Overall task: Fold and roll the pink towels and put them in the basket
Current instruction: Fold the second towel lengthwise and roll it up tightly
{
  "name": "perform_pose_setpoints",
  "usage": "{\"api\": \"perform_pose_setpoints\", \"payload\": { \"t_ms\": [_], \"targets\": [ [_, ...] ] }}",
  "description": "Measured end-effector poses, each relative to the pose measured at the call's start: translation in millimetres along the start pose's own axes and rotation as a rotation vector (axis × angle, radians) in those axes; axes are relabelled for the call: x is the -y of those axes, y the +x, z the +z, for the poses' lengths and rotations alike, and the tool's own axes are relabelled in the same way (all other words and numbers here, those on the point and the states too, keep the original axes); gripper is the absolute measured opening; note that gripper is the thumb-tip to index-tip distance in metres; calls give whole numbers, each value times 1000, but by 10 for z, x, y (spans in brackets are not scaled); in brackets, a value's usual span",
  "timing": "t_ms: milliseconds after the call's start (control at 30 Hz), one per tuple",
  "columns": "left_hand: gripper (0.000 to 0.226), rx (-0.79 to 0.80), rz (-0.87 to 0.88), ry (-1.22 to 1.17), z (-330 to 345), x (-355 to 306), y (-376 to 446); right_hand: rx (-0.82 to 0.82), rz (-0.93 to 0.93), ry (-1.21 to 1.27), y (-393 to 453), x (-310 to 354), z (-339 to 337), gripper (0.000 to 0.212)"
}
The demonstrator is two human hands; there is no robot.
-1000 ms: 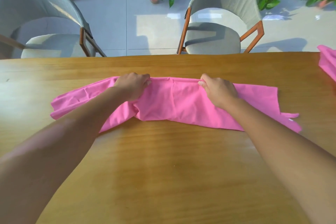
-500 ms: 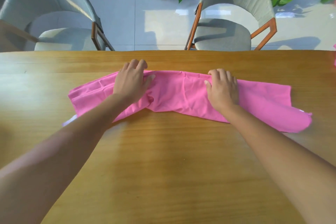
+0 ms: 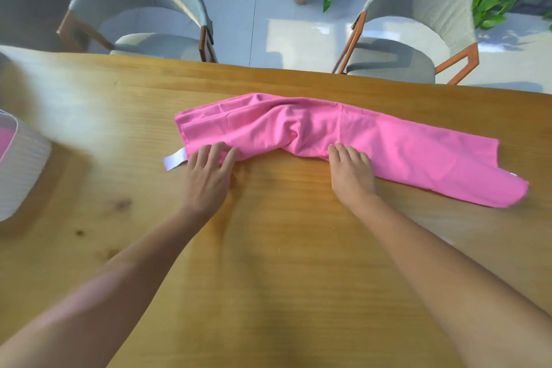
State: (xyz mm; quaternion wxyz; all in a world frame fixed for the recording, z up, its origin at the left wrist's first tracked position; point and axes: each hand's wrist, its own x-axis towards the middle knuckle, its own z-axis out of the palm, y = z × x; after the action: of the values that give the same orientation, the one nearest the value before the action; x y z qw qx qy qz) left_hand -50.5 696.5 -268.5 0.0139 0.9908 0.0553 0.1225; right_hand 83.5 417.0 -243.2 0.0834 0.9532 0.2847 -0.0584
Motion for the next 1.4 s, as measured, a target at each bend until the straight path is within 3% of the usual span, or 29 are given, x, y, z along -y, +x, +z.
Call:
{"api": "perform_pose_setpoints", "payload": {
  "t_ms": [233, 433, 567, 633, 767, 900, 1067, 1233, 1400],
  "targets": [
    [39, 105, 122, 83, -94, 222, 181, 7, -23, -56, -1, 13, -36, 36],
    [41, 141, 218, 95, -364, 654, 6, -146, -176, -72, -308, -240, -42, 43],
    [36, 300, 350, 9, -454, 654, -201, -12, -143, -38, -499, -224, -52, 38],
    [42, 307, 289, -67, -472, 695, -236, 26, -83, 7, -504, -159, -79, 34],
    [34, 225, -34, -165, -444, 795, -30, 15, 11, 123, -271, 101, -170, 41],
    [39, 255, -227, -224, -410, 903, 237, -13, -6, 238, 105, 458, -227, 43],
    [29, 314, -250, -220, -319, 1046, 388, -84, -59, 322, 592, 887, -337, 36],
    [26, 403, -253, -261, -252, 1142, 441, -3, -137, 360, 897, 1151, -351, 24],
    [16, 362, -258, -408, -293, 1204, 502, -39, -153, 336, 1037, 1159, -321, 15]
  ]
}}
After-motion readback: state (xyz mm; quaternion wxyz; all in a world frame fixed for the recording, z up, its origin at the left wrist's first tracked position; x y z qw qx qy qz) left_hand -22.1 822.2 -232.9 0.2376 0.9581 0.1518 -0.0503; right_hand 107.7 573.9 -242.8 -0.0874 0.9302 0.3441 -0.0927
